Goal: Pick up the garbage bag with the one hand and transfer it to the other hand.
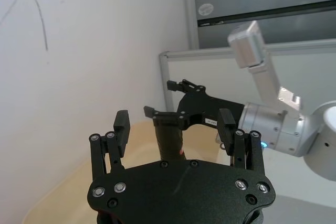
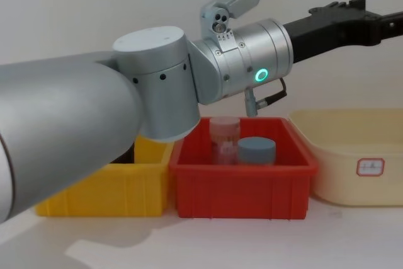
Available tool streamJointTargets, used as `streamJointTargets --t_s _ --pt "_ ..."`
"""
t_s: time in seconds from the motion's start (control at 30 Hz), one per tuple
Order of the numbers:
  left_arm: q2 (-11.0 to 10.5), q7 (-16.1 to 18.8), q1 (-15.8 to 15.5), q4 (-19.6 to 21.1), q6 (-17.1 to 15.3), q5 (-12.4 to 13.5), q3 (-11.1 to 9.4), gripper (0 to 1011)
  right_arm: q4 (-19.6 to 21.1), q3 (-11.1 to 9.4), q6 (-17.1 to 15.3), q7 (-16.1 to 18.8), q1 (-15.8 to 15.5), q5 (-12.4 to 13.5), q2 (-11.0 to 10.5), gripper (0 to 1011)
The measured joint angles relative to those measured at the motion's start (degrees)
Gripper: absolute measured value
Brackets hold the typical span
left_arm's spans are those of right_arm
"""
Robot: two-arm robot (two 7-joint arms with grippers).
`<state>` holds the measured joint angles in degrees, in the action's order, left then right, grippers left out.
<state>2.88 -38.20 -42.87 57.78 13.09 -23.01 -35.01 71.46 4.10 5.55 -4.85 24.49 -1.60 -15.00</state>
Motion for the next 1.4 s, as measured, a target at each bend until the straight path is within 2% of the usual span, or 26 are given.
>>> streamJointTargets --t_s 0.2,0.47,0.7,0.77,0.97,1.4 --pt "-0.99 2.71 1.75 2.91 -0.08 0.96 0.32 1000 2.95 0.87 1.81 1.41 -1.28 -1.07 -0.83 1004" --pt "-2.74 7.79 5.25 8.40 -0.16 3.30 1.28 1000 7.47 1.93 3.19 4.49 -3.57 -0.74 -1.37 1004" --pt "-4.66 13.09 9.32 14.23 0.82 6.31 2.41 1000 11.53 2.60 3.35 8.19 -5.97 1.58 -1.45 1004" --pt "-5.61 15.18 11.40 17.05 1.43 7.62 3.01 1001 12.38 2.74 3.28 9.03 -6.53 2.16 -1.45 1004" --pt "-7.08 18.60 14.85 21.48 2.12 9.73 4.07 1001 16.00 3.45 2.35 12.61 -8.93 4.80 -1.36 1004" --pt "-10.65 26.66 24.35 32.36 1.27 14.45 7.30 1000 22.74 6.67 -0.90 20.11 -13.50 10.42 -1.23 1004"
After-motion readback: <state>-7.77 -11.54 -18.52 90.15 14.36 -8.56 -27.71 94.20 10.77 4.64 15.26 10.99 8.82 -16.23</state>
